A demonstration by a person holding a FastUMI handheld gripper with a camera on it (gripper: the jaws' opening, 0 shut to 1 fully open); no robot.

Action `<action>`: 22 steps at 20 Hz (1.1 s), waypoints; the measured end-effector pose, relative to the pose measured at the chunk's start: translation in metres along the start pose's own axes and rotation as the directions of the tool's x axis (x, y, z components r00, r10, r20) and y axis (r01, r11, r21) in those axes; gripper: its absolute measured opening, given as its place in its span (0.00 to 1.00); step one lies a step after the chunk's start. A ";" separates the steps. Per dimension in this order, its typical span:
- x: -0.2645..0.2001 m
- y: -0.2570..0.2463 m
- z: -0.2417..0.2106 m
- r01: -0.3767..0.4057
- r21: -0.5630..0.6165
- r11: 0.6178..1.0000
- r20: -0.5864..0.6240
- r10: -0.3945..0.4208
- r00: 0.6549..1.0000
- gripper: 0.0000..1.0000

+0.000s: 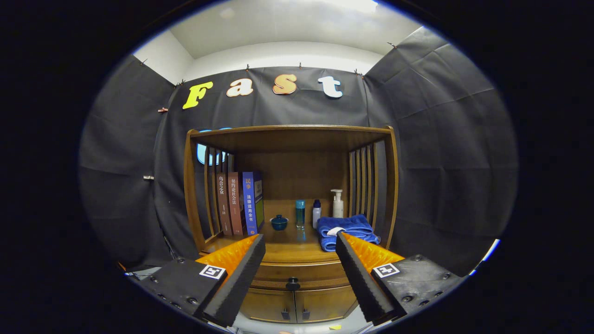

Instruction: Pull open the drawer, take out the items inside it, and place them on the countertop above the cabinet.

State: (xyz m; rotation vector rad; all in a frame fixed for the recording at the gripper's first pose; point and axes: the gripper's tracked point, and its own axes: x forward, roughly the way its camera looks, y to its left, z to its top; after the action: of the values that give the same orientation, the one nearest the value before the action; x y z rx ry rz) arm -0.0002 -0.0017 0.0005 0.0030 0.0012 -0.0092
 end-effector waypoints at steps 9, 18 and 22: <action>0.001 0.000 -0.001 0.001 0.006 1.000 -0.001 -0.001 1.000 0.99; 0.018 0.003 -0.026 0.003 0.005 1.000 -0.046 -0.002 0.999 1.00; 0.038 0.006 -0.058 0.000 0.013 1.000 -0.095 0.001 0.995 1.00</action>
State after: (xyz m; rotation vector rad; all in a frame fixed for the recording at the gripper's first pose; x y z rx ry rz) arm 0.0373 0.0041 -0.0575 0.0167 0.0964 -0.0085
